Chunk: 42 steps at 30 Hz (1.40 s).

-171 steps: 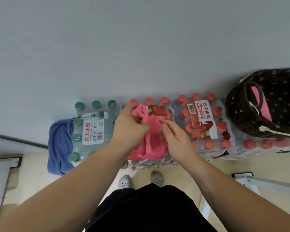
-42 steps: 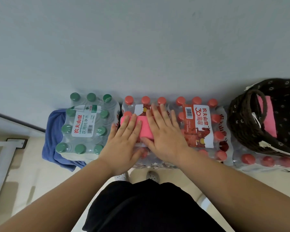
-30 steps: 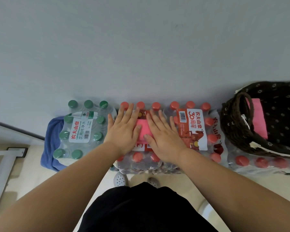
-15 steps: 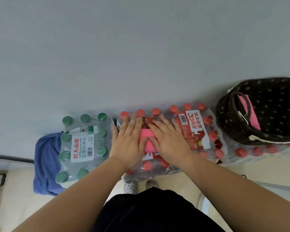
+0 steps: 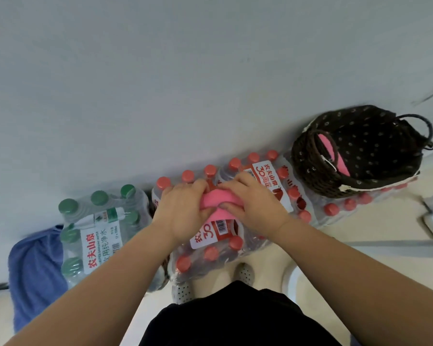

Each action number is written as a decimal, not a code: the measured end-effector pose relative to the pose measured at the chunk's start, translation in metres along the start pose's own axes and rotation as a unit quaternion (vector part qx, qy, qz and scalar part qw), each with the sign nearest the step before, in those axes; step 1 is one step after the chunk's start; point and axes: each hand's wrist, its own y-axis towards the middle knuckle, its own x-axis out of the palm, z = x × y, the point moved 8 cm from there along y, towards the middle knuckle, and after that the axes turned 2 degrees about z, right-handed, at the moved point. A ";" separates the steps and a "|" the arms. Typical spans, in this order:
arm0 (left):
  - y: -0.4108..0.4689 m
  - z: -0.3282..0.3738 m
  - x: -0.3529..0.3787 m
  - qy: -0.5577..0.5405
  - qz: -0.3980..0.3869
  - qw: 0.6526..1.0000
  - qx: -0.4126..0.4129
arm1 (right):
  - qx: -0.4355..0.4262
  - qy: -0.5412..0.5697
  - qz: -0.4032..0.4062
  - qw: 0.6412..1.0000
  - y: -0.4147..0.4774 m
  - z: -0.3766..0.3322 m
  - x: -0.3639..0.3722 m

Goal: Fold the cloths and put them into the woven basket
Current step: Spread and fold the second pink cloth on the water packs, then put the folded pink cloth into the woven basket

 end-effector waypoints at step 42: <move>0.190 0.321 0.069 0.295 -0.119 0.944 0.092 | 0.255 0.234 -0.030 0.938 -0.022 0.365 -0.196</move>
